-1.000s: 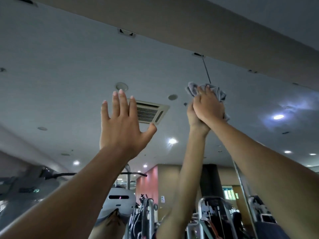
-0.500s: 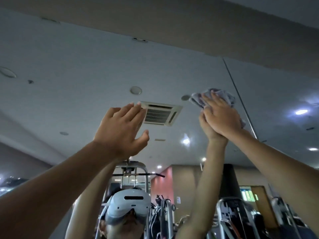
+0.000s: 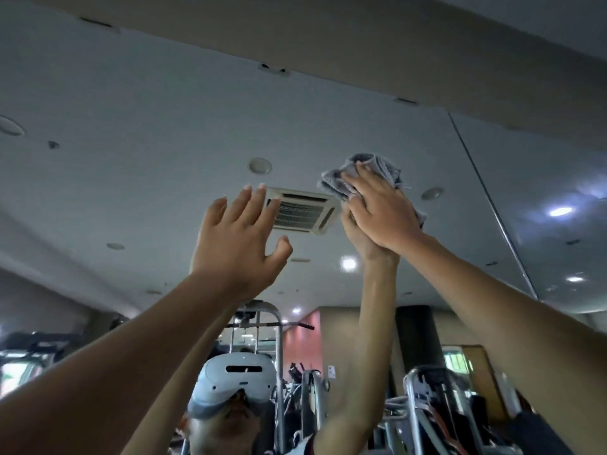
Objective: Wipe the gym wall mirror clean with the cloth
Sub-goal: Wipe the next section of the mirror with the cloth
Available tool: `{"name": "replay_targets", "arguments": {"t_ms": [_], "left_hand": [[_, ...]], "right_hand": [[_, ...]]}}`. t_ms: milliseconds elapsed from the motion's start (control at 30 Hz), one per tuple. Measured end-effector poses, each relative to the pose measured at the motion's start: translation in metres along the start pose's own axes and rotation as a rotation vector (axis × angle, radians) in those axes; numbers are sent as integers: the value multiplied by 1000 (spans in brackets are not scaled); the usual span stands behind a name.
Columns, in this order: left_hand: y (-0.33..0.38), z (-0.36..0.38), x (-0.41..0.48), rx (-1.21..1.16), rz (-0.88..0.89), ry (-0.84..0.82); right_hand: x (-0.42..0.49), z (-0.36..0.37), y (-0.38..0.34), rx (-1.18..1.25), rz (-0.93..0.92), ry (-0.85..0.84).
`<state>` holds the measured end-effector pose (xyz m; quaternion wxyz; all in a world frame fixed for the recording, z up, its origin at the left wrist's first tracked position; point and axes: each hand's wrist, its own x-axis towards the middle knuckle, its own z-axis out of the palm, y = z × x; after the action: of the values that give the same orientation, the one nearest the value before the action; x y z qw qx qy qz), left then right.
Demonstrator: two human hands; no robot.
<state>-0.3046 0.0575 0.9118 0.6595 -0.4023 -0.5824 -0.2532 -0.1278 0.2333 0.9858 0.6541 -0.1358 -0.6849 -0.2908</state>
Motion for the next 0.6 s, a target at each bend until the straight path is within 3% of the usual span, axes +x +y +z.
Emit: {"name": "replay_targets", "arguments": {"t_ms": [67,167,233,333,467,600], "left_hand": [[3,3,-2,7,1,-25],[10,5,-7,7,-28,-25],[12,8,-9,-6,-42,-13],[9,9,-9,-38,-32,-3],[9,9,-10,-35,-59,12],[8,7,-9,-39,-109,9]], "right_hand": [[-11,-2,24,-35,138,38],[7,-8,34,-51,580,46],[32,-8,15,-9,681,72],[54,9,-37,-7,365,119],[13,19,-70,-26,-49,30],[-20,8,-20,-3,-206,-12]]}}
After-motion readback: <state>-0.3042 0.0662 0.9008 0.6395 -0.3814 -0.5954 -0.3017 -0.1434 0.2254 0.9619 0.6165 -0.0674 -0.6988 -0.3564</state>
